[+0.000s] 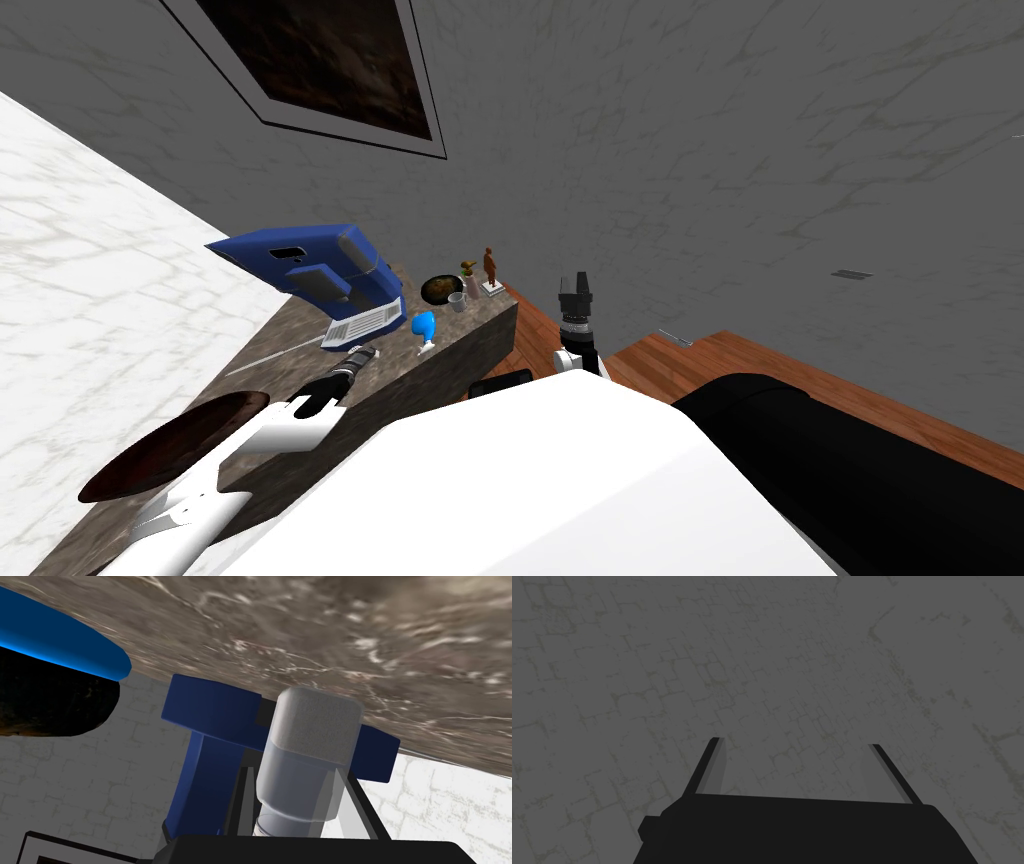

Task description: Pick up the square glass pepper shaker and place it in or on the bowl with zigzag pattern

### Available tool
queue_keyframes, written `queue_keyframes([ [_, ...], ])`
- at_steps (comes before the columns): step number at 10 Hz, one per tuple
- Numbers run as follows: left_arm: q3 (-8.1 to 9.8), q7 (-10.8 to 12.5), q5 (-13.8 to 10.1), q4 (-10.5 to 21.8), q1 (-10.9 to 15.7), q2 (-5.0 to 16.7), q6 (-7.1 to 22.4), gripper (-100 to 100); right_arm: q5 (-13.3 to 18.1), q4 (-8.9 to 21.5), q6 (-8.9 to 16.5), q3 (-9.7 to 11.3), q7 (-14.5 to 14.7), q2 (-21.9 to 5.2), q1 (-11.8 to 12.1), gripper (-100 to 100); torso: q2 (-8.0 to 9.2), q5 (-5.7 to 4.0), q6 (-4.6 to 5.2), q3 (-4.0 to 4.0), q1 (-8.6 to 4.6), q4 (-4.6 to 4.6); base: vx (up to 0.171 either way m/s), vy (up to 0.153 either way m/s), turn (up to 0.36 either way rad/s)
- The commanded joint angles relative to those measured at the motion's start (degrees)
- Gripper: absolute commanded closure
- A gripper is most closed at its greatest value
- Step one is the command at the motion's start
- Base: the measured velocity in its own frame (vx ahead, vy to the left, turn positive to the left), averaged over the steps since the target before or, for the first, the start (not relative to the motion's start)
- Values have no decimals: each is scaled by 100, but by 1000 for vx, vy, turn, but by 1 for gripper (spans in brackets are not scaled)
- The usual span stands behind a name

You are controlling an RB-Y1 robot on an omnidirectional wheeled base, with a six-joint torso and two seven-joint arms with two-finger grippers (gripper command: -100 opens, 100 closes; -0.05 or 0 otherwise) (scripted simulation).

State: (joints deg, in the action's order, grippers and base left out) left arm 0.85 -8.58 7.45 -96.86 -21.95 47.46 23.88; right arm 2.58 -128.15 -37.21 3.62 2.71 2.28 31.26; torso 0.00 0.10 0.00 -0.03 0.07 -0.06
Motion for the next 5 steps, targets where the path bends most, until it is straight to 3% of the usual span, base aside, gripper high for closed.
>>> queue_keyframes([
  [1,0,0,0,0,0,0,0,0,0,0,0,0,0,0,0,0,0,0,0,0,0,0,0,0,0],
  [2,-13,29,-59,-183,-85,79,83,100,0,0,0,0,0,0,0,0,0,0,0,0,0,0,-33,-29,63],
  [3,-4,14,-40,-83,-40,57,21,100,0,0,0,0,0,0,0,0,12,-2,-5,6,-10,1,-22,-20,21],
  [4,-7,18,-46,-94,-48,63,28,0,0,0,0,0,0,0,0,0,10,-2,-3,6,-8,2,0,0,0],
  [5,-92,-57,-252,-264,-158,80,-51,100,0,0,0,0,0,0,0,0,5,-1,-3,3,-3,1,-74,-9,113],
])
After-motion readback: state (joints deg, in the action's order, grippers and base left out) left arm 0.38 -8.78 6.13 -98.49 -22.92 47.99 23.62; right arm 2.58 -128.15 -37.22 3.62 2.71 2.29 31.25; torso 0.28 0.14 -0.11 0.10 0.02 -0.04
